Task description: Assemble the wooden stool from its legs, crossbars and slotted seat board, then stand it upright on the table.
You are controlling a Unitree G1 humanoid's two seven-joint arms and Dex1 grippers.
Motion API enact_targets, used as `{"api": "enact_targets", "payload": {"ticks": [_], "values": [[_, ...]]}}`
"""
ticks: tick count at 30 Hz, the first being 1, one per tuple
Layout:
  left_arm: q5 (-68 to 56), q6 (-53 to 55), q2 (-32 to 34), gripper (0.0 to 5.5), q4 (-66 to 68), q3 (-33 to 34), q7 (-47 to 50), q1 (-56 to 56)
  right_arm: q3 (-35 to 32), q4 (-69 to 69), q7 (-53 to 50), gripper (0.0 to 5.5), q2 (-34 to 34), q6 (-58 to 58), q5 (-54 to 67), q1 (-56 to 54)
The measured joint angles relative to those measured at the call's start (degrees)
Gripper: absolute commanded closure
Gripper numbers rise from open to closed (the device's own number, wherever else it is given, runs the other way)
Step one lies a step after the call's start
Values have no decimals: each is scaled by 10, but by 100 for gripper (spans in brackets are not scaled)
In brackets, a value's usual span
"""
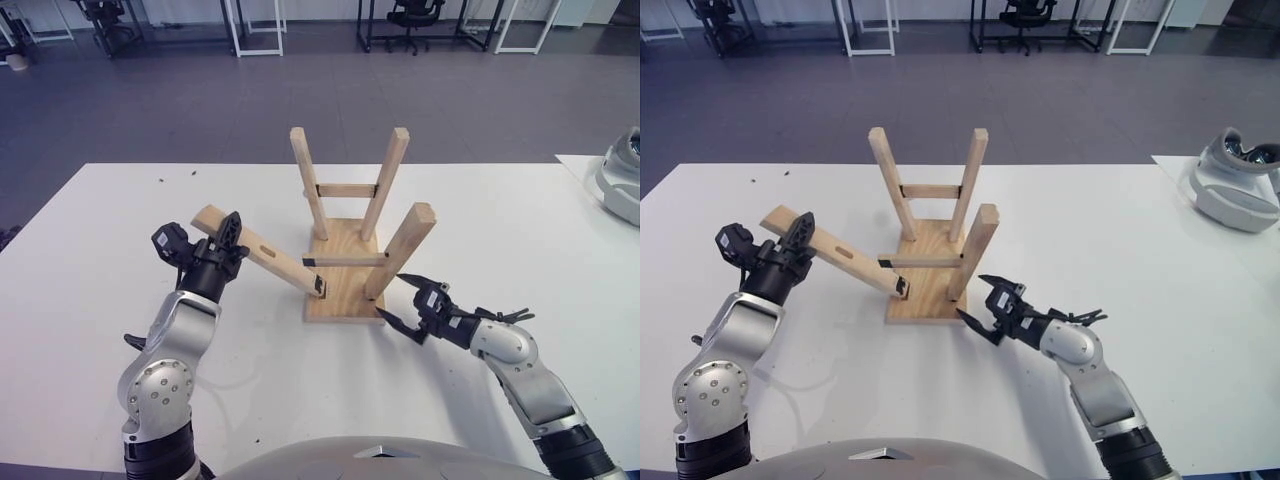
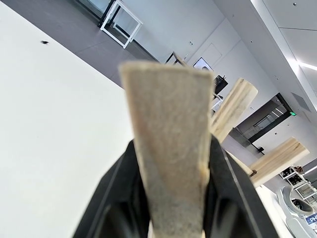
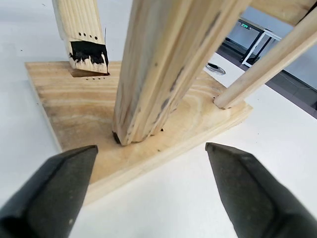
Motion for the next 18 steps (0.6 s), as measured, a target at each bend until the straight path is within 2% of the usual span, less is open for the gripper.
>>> {"api": "enact_targets", "payload": {"ticks": [10, 14, 18], "values": [[93, 15, 22, 447, -55, -71, 24, 1, -2, -21, -6, 145, 1, 1, 0, 0], [189, 15, 60, 444, -79, -119, 23, 4, -32, -62, -12, 145, 5, 25, 27, -10], [257, -7, 59, 443, -86, -166, 21, 9, -71, -136, -4, 145, 0, 79, 98, -22]]}}
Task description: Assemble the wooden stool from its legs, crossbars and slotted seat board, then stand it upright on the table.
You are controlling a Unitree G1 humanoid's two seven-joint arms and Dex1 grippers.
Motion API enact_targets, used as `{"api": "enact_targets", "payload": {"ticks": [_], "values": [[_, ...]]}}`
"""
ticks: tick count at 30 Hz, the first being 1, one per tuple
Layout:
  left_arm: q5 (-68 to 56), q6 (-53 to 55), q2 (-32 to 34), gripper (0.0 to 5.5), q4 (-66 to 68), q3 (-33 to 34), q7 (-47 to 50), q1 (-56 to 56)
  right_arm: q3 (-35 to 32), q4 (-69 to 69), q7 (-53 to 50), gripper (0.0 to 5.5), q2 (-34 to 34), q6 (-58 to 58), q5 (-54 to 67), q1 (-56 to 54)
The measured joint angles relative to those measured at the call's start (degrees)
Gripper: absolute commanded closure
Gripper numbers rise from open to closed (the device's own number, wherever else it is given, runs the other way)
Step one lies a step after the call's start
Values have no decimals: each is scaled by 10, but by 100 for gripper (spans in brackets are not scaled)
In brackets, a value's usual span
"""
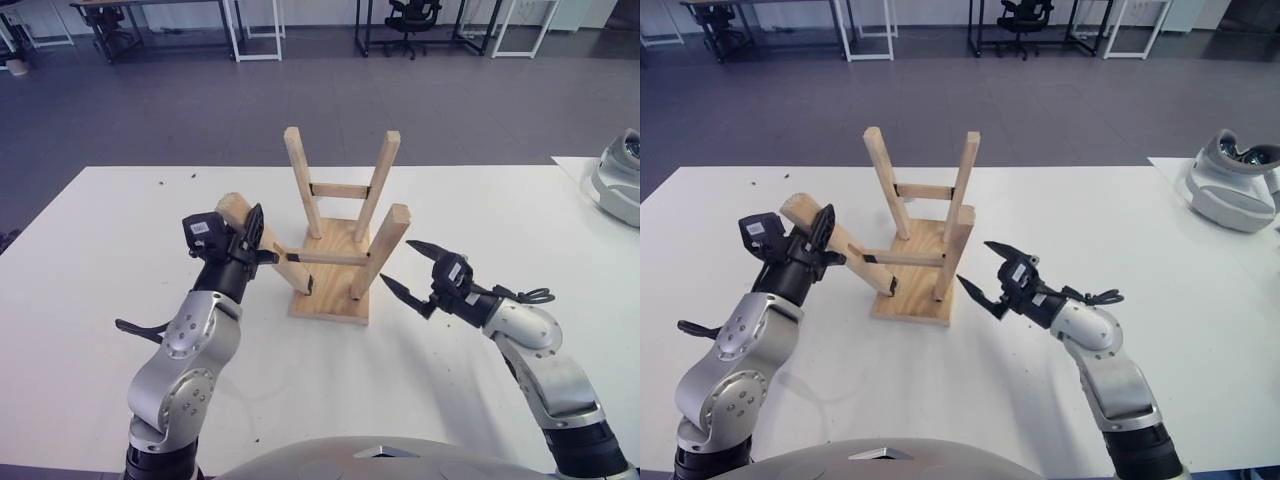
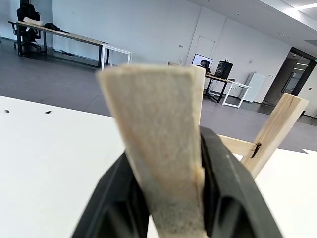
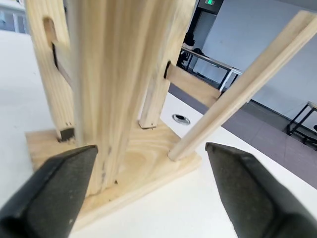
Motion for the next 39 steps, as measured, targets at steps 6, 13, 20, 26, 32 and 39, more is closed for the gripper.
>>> {"api": "enact_targets", "payload": {"ticks": [6, 13, 20, 26, 32, 39], "values": [[65, -10, 0, 443, 11, -44, -13, -11, -121, -110, -30, 145, -9, 134, 228, -36], [102, -7, -12, 442, 43, -58, -23, -46, -158, -153, -95, 145, -13, 198, 372, -137], [115, 12, -11, 441, 52, -60, -27, -66, -14, -159, -224, 145, -22, 314, 239, -312], [125, 15, -22, 440, 61, -71, -31, -78, 183, -150, -291, 145, -3, 400, 71, -466], [127, 23, -34, 440, 67, -71, -36, -96, 354, -127, -256, 145, -61, 438, -78, -497], [146, 22, -45, 440, 78, -74, -48, -98, 488, -29, -171, 145, -60, 386, -215, -524]]}}
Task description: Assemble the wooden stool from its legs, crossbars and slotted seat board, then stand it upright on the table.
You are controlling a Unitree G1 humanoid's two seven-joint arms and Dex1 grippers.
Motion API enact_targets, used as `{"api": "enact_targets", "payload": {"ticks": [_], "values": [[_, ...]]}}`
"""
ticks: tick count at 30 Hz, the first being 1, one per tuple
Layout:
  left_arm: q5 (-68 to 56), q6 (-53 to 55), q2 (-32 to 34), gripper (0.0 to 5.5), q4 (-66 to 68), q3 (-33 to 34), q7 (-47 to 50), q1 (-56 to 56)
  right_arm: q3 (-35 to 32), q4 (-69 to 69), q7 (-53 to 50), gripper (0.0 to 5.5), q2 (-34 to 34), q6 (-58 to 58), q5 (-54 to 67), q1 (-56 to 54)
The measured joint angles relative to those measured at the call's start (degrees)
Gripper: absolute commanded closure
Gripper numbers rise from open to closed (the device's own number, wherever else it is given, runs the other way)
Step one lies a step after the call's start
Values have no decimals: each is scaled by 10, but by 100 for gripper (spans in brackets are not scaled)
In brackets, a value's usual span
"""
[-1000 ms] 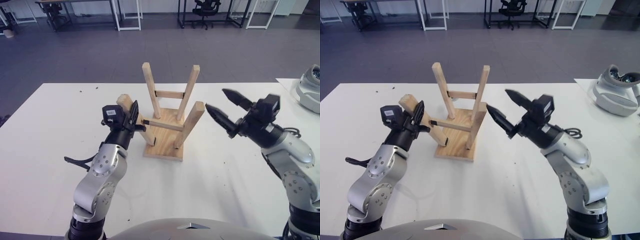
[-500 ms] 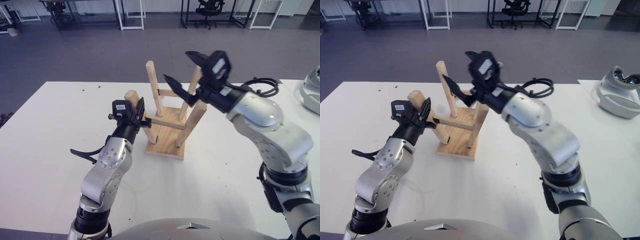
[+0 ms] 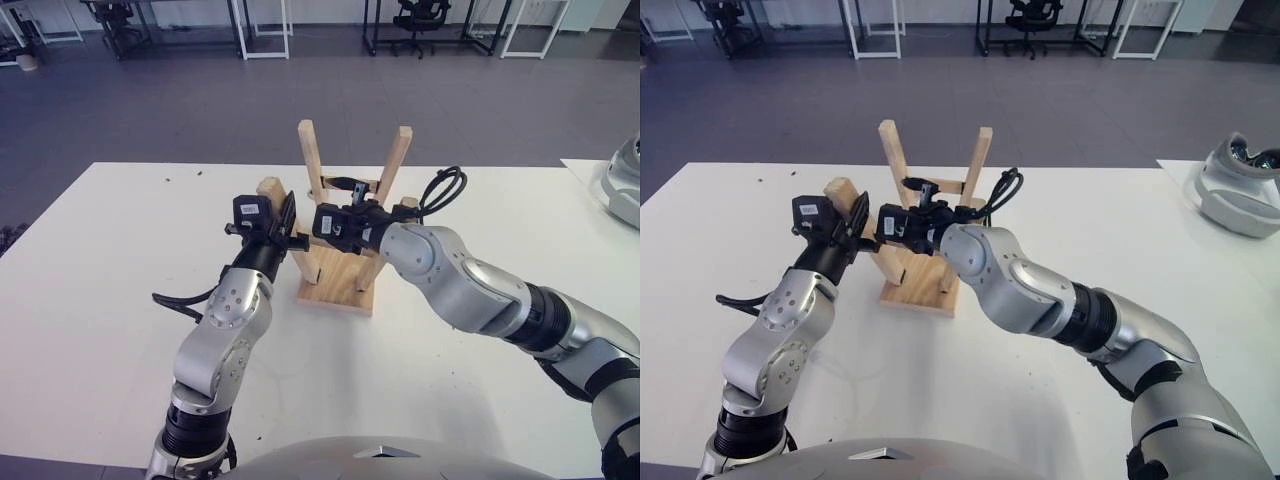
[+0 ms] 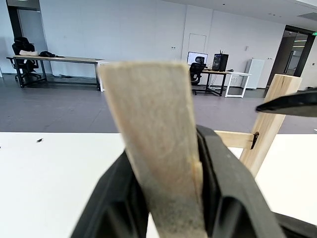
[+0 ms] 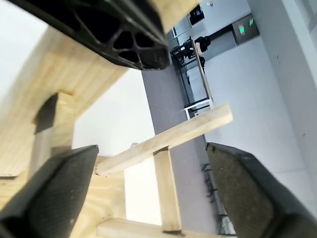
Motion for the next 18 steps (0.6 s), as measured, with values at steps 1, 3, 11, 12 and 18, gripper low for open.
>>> {"api": "enact_targets", "payload": {"ticks": [1, 3, 11, 12, 18], "values": [[3, -1, 0, 440, 0, -6, -8, 0, 1, 3, 13, 145, 0, -5, -1, 4], [4, -6, 1, 440, 3, -10, -22, -1, 0, 1, 24, 145, -5, -18, -20, 15], [-64, 20, -24, 281, 15, 7, -91, 3, -82, -5, 41, 145, -13, -109, -27, 98], [-86, 28, -28, 260, 1, 16, -99, 4, -98, -5, 50, 145, -13, -128, -21, 104], [-306, 74, 60, 181, -73, 195, -158, -175, -370, -56, 95, 145, -15, -255, 117, 116]]}}
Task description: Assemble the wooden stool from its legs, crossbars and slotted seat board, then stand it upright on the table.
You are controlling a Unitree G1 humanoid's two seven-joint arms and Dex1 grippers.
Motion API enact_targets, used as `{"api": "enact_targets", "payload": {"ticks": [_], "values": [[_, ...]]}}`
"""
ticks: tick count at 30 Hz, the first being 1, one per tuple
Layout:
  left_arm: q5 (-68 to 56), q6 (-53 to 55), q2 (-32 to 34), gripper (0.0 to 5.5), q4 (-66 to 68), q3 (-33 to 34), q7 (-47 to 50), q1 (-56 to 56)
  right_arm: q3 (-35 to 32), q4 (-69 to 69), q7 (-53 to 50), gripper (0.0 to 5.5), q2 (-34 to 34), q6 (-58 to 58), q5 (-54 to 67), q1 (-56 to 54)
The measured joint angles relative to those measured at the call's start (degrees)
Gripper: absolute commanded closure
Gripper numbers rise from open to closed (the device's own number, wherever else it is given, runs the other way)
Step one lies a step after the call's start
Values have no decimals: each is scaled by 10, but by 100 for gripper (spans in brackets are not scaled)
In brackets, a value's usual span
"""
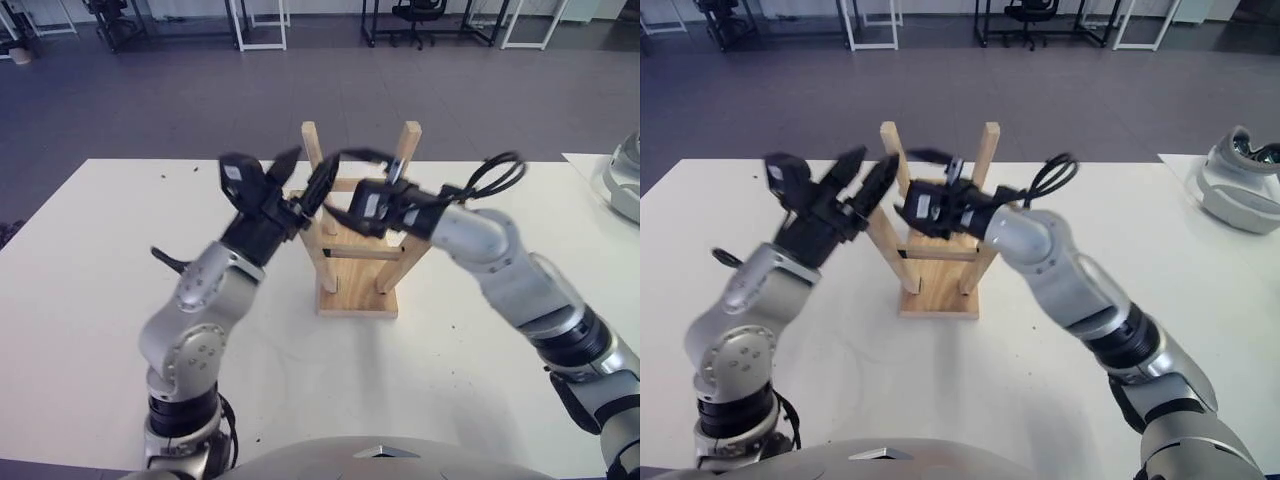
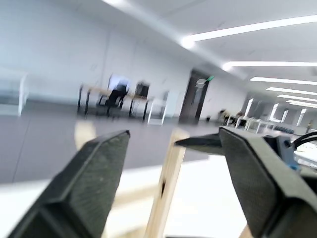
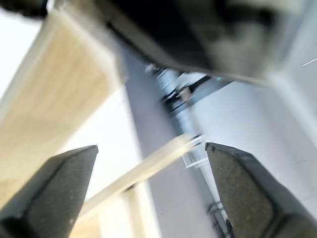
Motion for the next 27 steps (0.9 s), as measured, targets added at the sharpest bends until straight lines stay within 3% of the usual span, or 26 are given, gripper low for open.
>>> {"api": "enact_targets", "payload": {"ticks": [4, 7, 9, 11, 14, 18, 23, 27], "values": [[-76, 22, 85, 181, 81, 61, -34, -169, -192, 23, 9, 145, 21, 42, 165, -52], [-52, 26, 117, 181, 152, 14, -121, -147, -274, 40, 21, 145, 54, 111, 310, 1], [-27, 20, 117, 181, 187, -48, -183, -57, -266, 48, 30, 145, 84, 157, 361, 110], [44, -48, 151, 181, 163, -103, -226, -20, -240, 56, 36, 145, 80, 145, 353, 146], [63, -94, 155, 181, 170, -113, -253, -8, -230, 56, 24, 145, 81, 132, 343, 148], [-2, -62, 123, 181, 215, -73, -251, -30, -251, 71, 2, 145, 95, 155, 392, 125], [-139, -21, 126, 181, 265, 63, -198, -142, -325, 163, -15, 145, 78, 147, 422, 51], [-139, -9, 152, 181, 246, 54, -206, -178, -341, 132, -14, 145, 86, 150, 491, 19]]}}
